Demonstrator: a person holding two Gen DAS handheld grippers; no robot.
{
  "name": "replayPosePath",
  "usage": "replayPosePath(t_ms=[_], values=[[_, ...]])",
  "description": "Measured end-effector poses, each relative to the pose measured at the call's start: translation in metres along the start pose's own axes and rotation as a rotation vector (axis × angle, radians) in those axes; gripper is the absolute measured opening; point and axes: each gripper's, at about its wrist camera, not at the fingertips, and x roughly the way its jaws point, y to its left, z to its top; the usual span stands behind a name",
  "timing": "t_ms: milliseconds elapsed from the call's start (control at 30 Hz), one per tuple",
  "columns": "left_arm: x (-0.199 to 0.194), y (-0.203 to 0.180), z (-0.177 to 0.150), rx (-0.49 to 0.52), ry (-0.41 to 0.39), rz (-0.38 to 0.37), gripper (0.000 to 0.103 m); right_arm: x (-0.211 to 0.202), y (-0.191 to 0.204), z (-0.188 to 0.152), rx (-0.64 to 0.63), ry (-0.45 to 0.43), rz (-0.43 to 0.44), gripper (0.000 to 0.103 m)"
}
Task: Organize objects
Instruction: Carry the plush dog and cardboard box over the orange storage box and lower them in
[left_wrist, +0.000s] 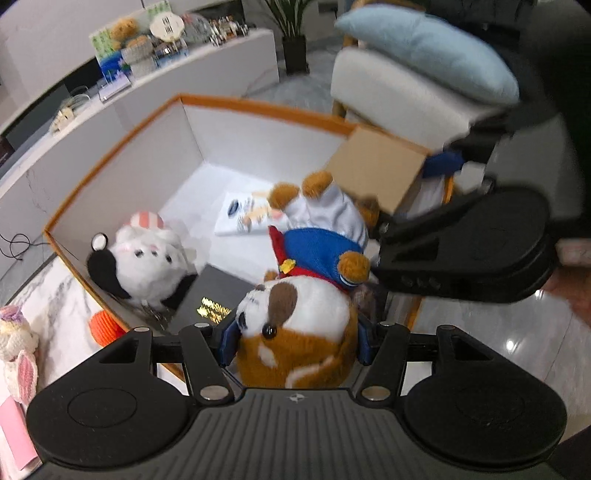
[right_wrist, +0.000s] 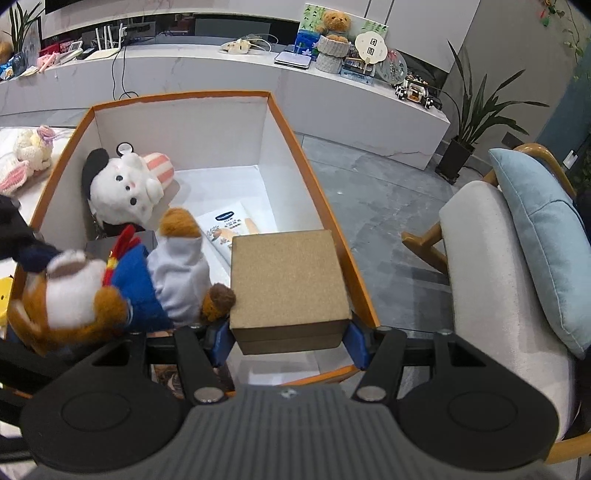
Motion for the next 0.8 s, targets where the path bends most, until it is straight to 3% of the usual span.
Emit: replayPosePath(t_ms=[167, 800], values=[[0.005, 0.015, -0.002, -0.066, 0.035, -0.062, 0.068, 0.004, 0.007, -0.002, -0.034, 0.012, -0.009, 0.062], [0.000, 0.014, 0.001, -0.040, 0.046, -0.049, 0.074, 0.000, 0.010, 0.001, -0.032, -0.009, -0.006, 0.063]])
